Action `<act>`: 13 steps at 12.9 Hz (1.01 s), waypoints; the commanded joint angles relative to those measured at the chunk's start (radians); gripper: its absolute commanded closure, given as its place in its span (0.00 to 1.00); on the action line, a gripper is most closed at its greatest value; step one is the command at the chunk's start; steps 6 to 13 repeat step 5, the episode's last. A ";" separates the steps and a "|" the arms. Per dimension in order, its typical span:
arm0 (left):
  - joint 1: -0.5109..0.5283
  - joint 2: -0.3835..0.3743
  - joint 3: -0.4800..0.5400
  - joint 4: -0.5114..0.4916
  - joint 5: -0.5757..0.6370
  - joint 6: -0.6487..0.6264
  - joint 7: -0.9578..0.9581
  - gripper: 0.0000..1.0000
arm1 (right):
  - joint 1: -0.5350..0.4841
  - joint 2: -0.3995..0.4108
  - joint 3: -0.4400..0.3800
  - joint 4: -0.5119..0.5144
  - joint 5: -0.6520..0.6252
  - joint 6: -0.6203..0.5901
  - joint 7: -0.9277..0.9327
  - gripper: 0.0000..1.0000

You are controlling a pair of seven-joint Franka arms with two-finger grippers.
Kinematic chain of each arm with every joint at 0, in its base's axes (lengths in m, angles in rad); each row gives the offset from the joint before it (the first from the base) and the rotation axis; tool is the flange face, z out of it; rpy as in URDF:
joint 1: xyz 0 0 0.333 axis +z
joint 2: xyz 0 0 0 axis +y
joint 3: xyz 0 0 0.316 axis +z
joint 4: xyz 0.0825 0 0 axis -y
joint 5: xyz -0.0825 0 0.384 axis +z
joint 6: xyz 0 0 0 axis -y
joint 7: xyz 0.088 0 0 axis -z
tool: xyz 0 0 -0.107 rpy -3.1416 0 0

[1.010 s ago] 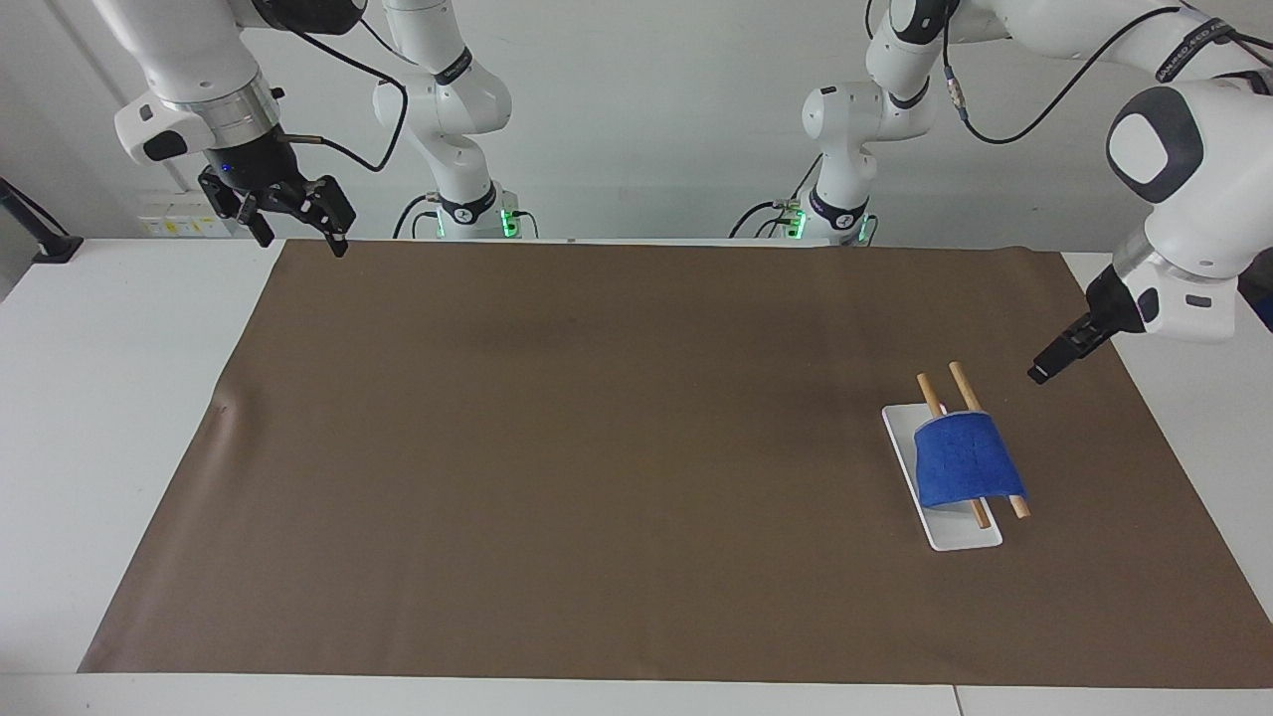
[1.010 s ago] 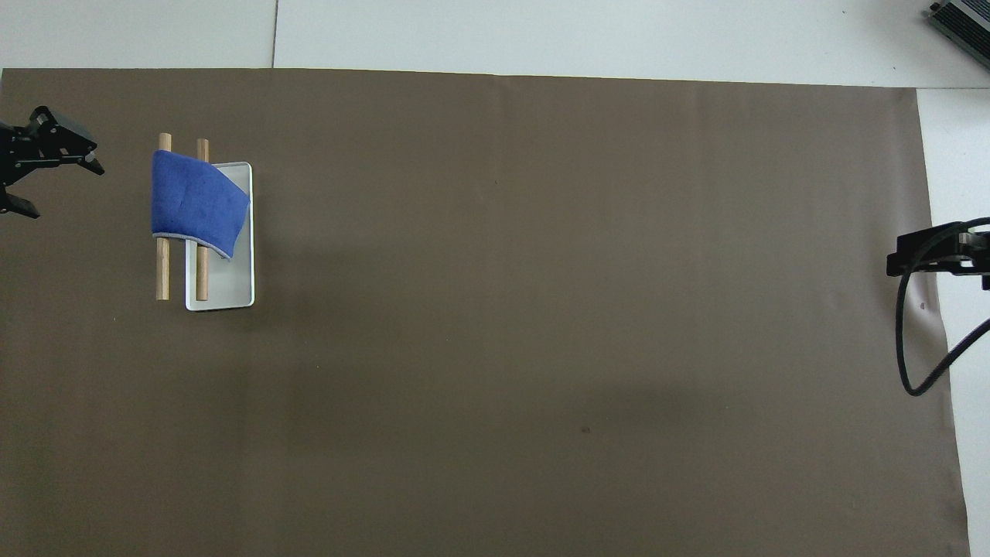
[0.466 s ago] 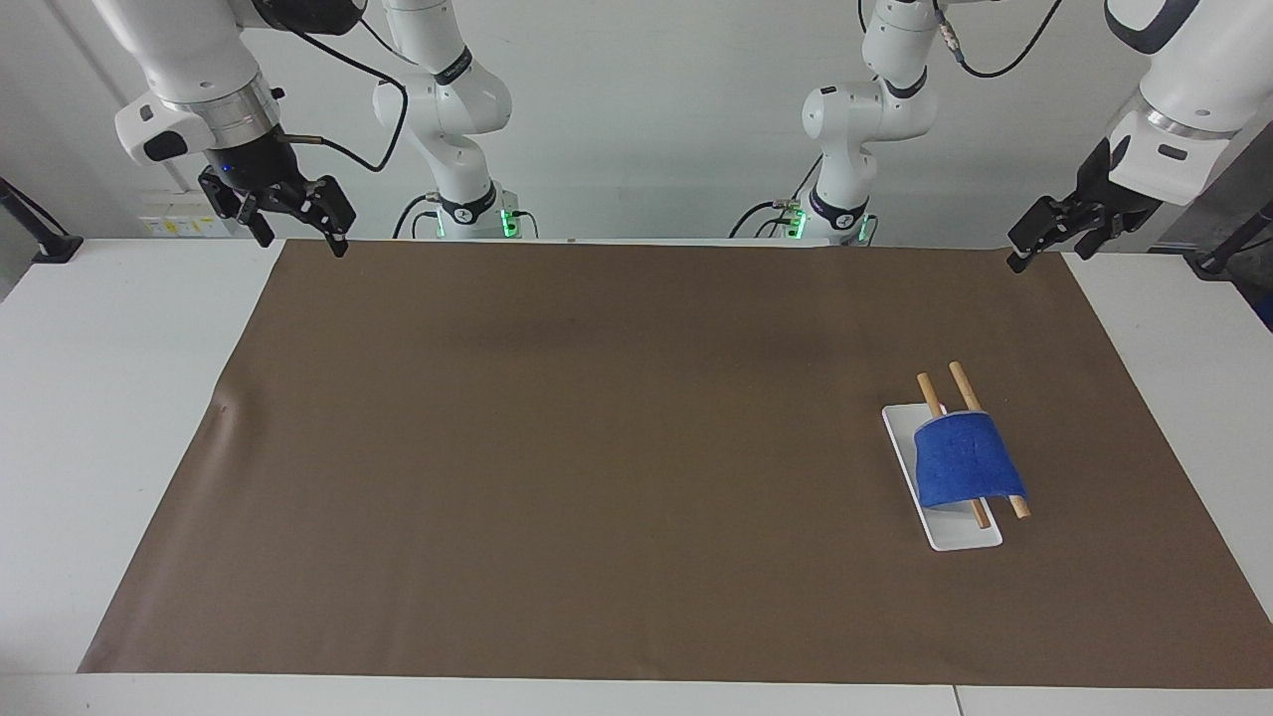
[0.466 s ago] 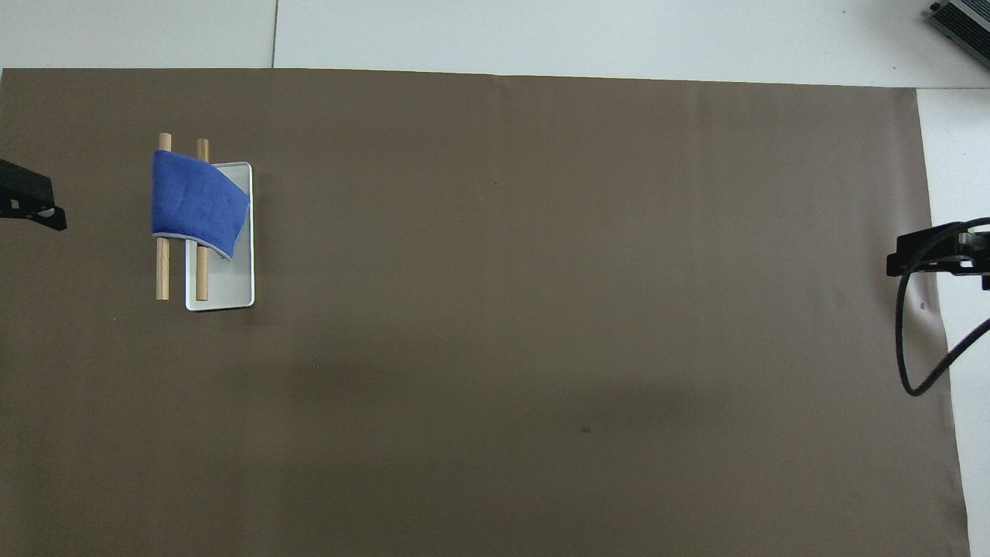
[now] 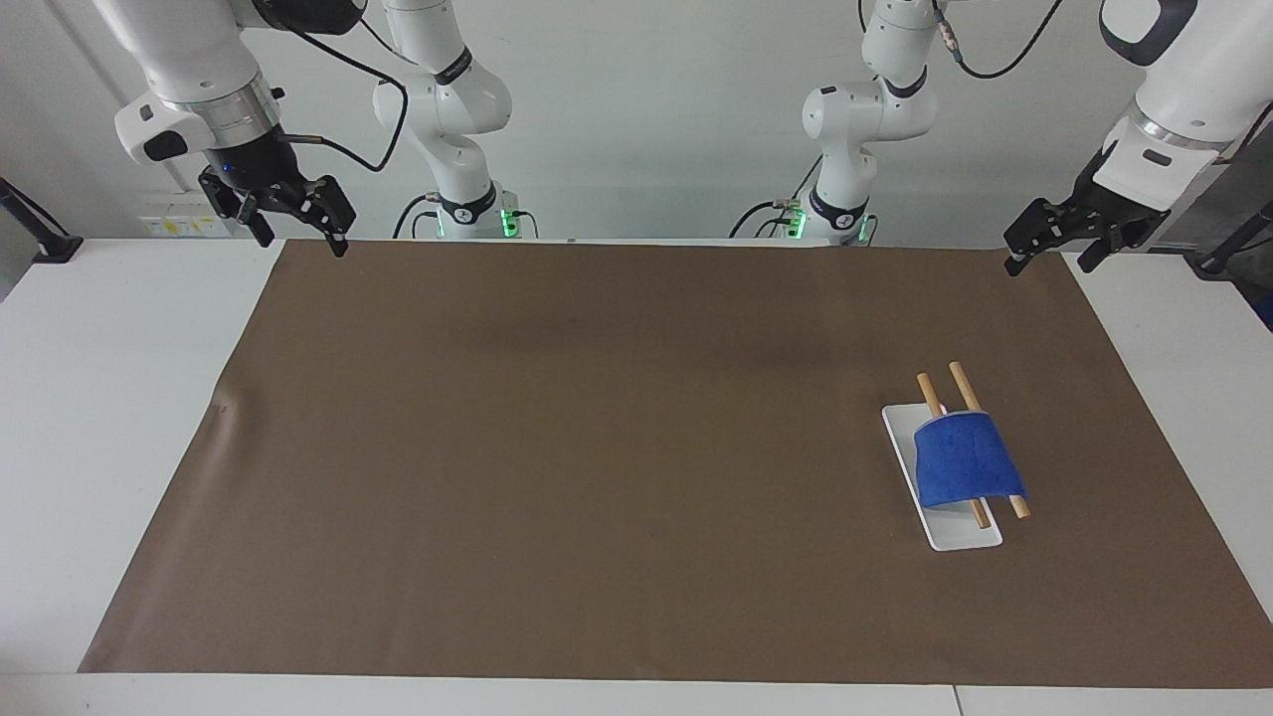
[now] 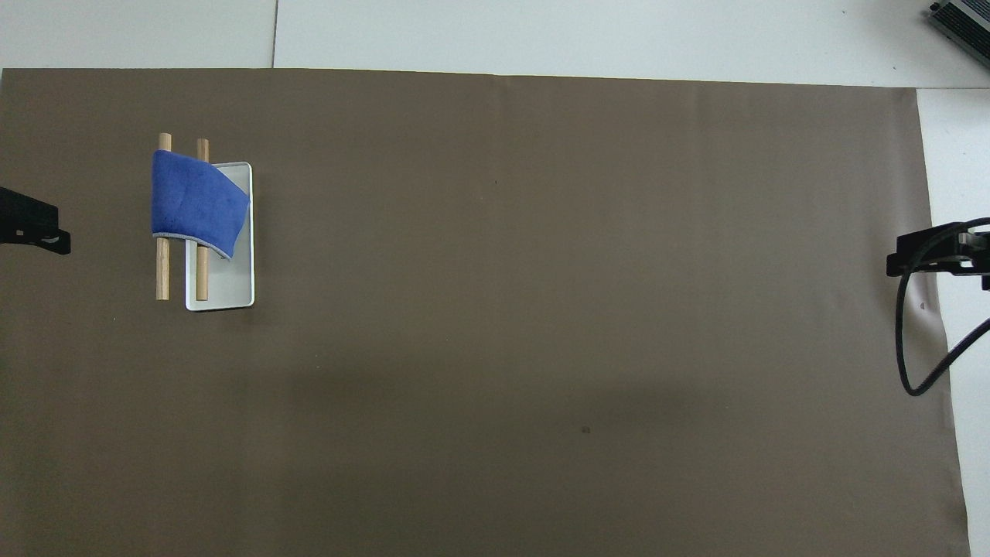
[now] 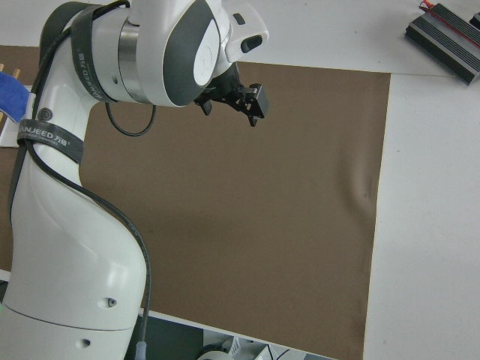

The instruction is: Right arm passes towel to left arm to hang

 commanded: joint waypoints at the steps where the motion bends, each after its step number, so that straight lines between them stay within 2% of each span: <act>1: -0.001 -0.025 0.001 -0.032 0.017 0.032 0.021 0.00 | -0.014 -0.025 0.007 -0.026 0.021 -0.005 -0.013 0.00; 4: 0.000 -0.023 0.004 -0.033 0.016 0.079 0.020 0.00 | -0.014 -0.026 0.007 -0.026 0.021 -0.005 -0.013 0.00; 13: -0.001 -0.023 0.004 -0.035 0.016 0.078 0.021 0.00 | -0.014 -0.026 0.007 -0.026 0.021 -0.005 -0.013 0.00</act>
